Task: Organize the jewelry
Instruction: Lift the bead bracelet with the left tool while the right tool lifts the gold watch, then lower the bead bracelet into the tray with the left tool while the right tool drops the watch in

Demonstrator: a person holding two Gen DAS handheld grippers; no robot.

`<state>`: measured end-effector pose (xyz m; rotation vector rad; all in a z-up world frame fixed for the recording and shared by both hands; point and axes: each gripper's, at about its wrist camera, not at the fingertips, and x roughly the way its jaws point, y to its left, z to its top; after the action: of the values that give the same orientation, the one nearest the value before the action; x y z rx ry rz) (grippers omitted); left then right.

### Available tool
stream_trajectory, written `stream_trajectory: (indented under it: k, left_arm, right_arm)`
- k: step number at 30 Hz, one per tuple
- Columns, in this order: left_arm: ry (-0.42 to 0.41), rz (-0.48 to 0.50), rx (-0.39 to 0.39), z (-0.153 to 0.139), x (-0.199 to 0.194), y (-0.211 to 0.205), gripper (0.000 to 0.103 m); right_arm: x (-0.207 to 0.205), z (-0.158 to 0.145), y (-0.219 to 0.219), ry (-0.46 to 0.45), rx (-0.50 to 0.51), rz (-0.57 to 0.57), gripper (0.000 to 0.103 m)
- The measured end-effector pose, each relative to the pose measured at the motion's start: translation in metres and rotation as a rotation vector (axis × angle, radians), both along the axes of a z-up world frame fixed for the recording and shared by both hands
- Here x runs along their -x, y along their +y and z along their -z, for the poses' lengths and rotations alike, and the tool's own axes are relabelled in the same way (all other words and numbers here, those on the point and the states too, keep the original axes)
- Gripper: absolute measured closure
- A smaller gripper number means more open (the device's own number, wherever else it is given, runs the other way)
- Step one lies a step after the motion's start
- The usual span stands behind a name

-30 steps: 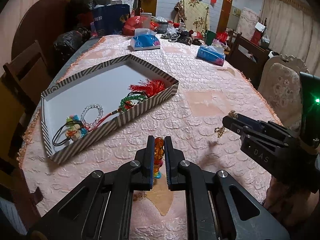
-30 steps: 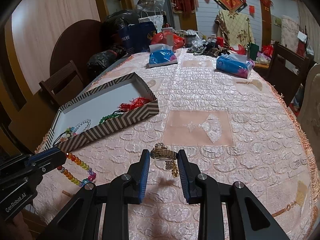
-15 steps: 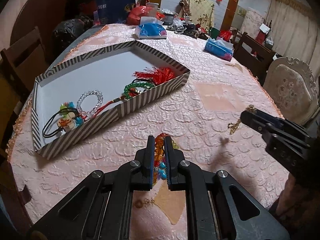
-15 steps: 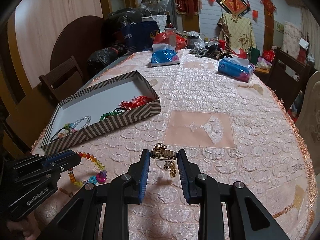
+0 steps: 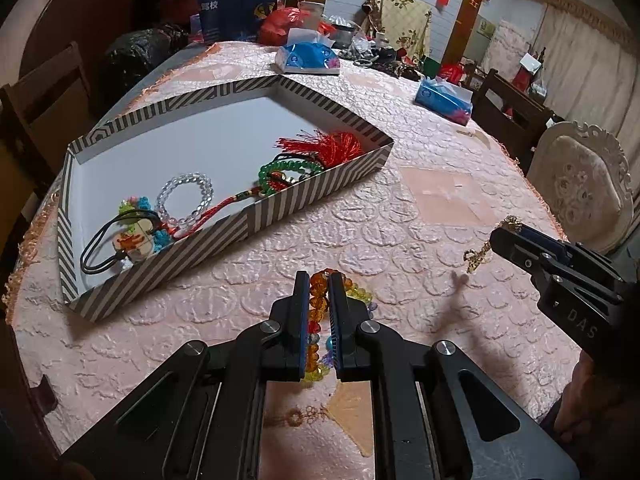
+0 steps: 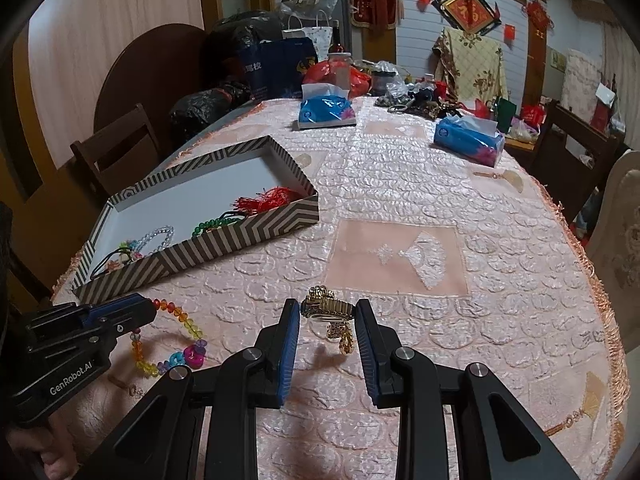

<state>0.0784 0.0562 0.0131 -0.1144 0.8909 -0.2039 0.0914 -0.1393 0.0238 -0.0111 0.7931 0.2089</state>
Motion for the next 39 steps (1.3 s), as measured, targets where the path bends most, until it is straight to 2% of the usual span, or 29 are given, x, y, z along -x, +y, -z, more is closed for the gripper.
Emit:
stream_trajectory:
  k: [4, 9, 15, 18, 21, 25, 31, 34, 39]
  left_arm:
    - [-0.016, -0.016, 0.016, -0.005, 0.001, 0.011, 0.095]
    - [-0.087, -0.065, 0.032, -0.037, -0.006, 0.041, 0.095]
    - [-0.161, -0.126, 0.002, -0.074, -0.039, 0.076, 0.095]
    - [-0.153, -0.163, 0.003, -0.078, -0.060, 0.092, 0.095]
    - [-0.132, -0.186, -0.005, -0.067, -0.074, 0.100, 0.095]
    - [-0.076, -0.194, -0.005, -0.035, -0.083, 0.100, 0.095]
    - [0.020, -0.192, -0.005, 0.014, -0.081, 0.094, 0.095]
    - [0.046, -0.178, 0.005, 0.027, -0.078, 0.090, 0.095]
    - [0.043, -0.140, 0.025, 0.029, -0.081, 0.079, 0.095]
  right_arm:
    - [-0.001, -0.001, 0.004, -0.003, 0.000, -0.009, 0.076]
    - [-0.018, -0.011, 0.017, -0.009, -0.048, -0.056, 0.076]
    - [-0.054, -0.023, 0.043, -0.014, -0.146, -0.132, 0.076]
    - [-0.073, -0.029, 0.058, -0.011, -0.184, -0.157, 0.076]
    - [-0.091, -0.037, 0.071, -0.011, -0.242, -0.190, 0.076]
    - [-0.115, -0.033, 0.089, 0.034, -0.301, -0.240, 0.076]
    - [-0.135, 0.001, 0.110, 0.124, -0.259, -0.254, 0.076]
    - [-0.146, 0.019, 0.111, 0.171, -0.237, -0.242, 0.076]
    - [-0.154, 0.034, 0.103, 0.211, -0.299, -0.216, 0.076]
